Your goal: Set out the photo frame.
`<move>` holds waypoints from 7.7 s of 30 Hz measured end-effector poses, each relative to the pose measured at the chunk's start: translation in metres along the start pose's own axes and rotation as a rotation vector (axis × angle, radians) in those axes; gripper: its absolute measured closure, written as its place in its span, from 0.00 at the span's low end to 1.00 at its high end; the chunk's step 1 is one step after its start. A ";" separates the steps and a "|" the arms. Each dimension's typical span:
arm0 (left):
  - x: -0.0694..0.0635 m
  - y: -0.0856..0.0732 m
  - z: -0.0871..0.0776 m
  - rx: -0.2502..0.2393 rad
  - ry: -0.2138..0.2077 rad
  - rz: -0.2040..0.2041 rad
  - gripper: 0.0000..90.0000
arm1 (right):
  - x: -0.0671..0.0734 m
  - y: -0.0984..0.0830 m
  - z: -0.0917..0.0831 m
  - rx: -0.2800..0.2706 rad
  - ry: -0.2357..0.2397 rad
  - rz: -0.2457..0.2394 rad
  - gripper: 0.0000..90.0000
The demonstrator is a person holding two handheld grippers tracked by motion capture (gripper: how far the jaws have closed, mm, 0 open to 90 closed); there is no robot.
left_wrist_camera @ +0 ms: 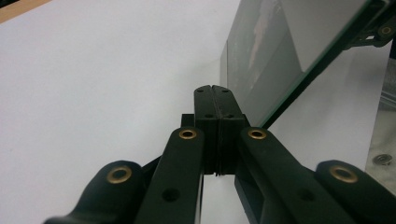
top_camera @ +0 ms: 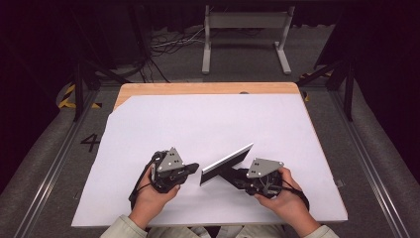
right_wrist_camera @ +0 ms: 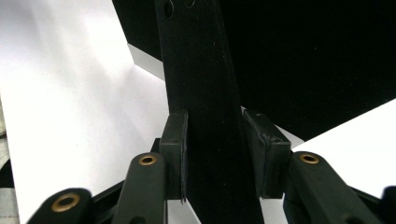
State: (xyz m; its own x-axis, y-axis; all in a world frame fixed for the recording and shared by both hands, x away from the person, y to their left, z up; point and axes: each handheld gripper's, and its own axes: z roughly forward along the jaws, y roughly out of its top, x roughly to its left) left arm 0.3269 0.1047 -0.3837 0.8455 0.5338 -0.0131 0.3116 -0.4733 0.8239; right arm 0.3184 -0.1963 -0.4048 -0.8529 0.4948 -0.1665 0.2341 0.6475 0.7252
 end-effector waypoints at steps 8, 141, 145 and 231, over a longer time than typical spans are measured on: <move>0.001 -0.001 0.000 0.003 0.008 0.002 1.00 | 0.003 -0.005 -0.001 0.009 -0.005 0.006 0.70; -0.043 -0.018 0.063 0.329 -0.251 0.098 1.00 | -0.044 -0.029 -0.085 -0.042 -0.065 0.185 1.00; -0.050 -0.017 0.065 0.332 -0.264 0.115 1.00 | -0.044 -0.029 -0.085 -0.044 -0.065 0.189 1.00; 0.033 -0.029 -0.003 0.202 0.002 -0.050 0.93 | -0.027 0.071 -0.094 0.063 0.067 0.661 0.54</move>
State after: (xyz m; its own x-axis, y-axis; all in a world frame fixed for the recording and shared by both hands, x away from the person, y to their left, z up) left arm 0.3441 0.1381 -0.4062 0.8263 0.5610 -0.0498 0.4335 -0.5772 0.6920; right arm 0.3136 -0.2182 -0.2858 -0.5470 0.7634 0.3435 0.7431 0.2539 0.6191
